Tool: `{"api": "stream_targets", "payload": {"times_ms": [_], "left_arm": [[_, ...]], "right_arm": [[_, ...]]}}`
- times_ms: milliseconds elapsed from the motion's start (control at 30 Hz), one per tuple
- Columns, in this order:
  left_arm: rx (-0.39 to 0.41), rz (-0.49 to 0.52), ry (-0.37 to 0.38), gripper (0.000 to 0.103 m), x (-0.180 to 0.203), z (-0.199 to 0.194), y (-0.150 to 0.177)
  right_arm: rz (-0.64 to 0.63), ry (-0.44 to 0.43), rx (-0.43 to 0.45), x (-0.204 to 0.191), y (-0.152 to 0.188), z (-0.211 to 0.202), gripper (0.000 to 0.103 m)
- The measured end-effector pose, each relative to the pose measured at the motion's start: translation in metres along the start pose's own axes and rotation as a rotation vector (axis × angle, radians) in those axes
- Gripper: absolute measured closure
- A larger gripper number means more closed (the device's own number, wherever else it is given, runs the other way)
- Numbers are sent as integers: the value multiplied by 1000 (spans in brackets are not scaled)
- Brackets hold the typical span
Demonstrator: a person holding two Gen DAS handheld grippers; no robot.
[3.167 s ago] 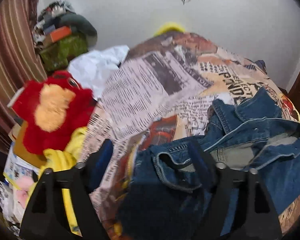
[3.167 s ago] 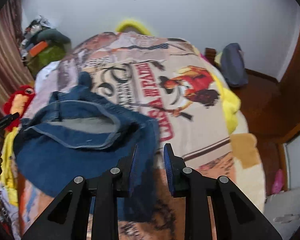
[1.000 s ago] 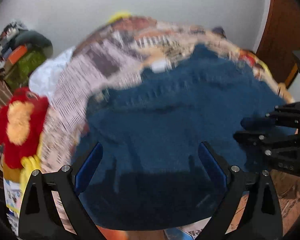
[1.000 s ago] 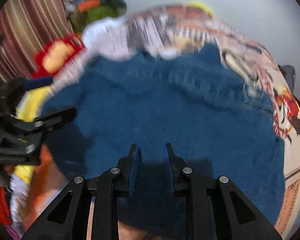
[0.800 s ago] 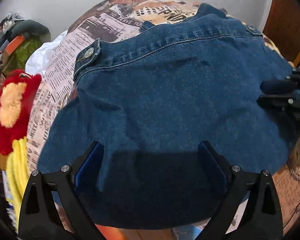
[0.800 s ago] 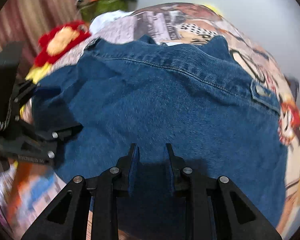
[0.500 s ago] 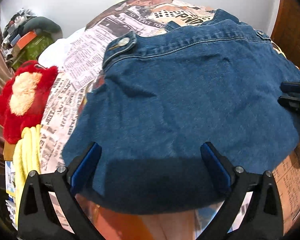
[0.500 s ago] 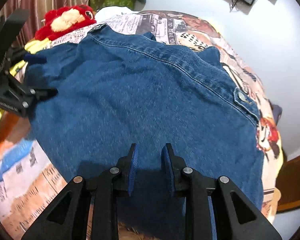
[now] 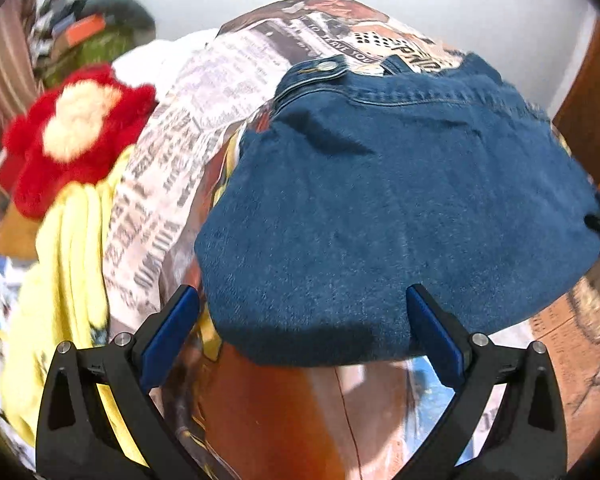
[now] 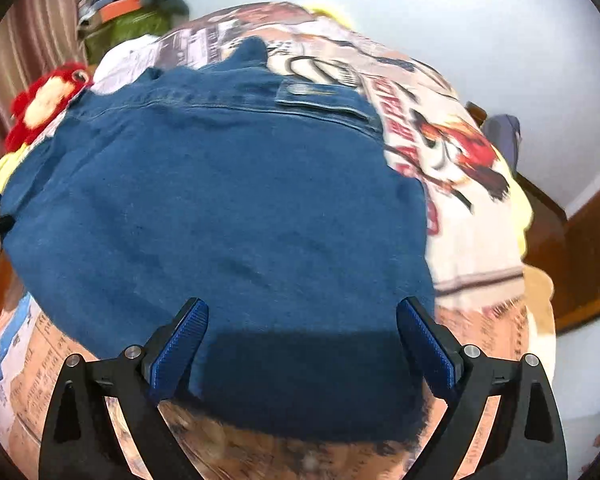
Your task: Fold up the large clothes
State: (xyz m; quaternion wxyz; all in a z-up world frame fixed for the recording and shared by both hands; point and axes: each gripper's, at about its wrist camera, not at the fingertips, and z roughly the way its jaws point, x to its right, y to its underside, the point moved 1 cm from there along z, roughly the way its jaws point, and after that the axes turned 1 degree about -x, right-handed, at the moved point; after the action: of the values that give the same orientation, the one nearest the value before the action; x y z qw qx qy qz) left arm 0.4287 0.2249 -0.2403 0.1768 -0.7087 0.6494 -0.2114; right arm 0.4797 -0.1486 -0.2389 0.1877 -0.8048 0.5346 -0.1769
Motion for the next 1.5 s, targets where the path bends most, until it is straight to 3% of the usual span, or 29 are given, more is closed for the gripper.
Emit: {"api": "stream_targets", "payload": {"times_ms": [67, 167, 367, 467, 633, 767, 900, 1000, 1233, 1333, 1500], "left_arm": [[-7, -24, 11, 0, -2, 0, 2], [-5, -38, 1, 0, -2, -3, 4], [16, -31, -78, 0, 0, -18, 6], [62, -38, -109, 0, -3, -34, 7], [182, -108, -95, 0, -10, -68, 12], [220, -169, -68, 0, -10, -79, 18], [175, -231, 7, 0, -7, -69, 30], [124, -268, 144, 0, -2, -52, 38], [-6, -383, 349, 0, 9, -1, 42], [-16, -438, 431, 0, 11, 15, 37], [-9, -485, 492, 0, 17, 37, 27]], "right_arm": [[8, -27, 1, 6, 5, -6, 8], [-9, 21, 21, 6, 12, -16, 7], [-5, 68, 23, 1, 13, -28, 7], [-28, 69, 60, -10, 11, -43, 7], [-86, 38, 127, -35, 2, -66, 7], [-121, -3, 189, -61, -9, -80, 7], [-124, -83, 182, -84, -18, -77, 6], [-134, -138, 138, -100, -21, -61, 6], [-130, -184, -34, -110, -12, 2, 6], [-97, -217, -26, -102, -11, 6, 2], [-110, -225, -22, -102, -12, 8, 0]]}}
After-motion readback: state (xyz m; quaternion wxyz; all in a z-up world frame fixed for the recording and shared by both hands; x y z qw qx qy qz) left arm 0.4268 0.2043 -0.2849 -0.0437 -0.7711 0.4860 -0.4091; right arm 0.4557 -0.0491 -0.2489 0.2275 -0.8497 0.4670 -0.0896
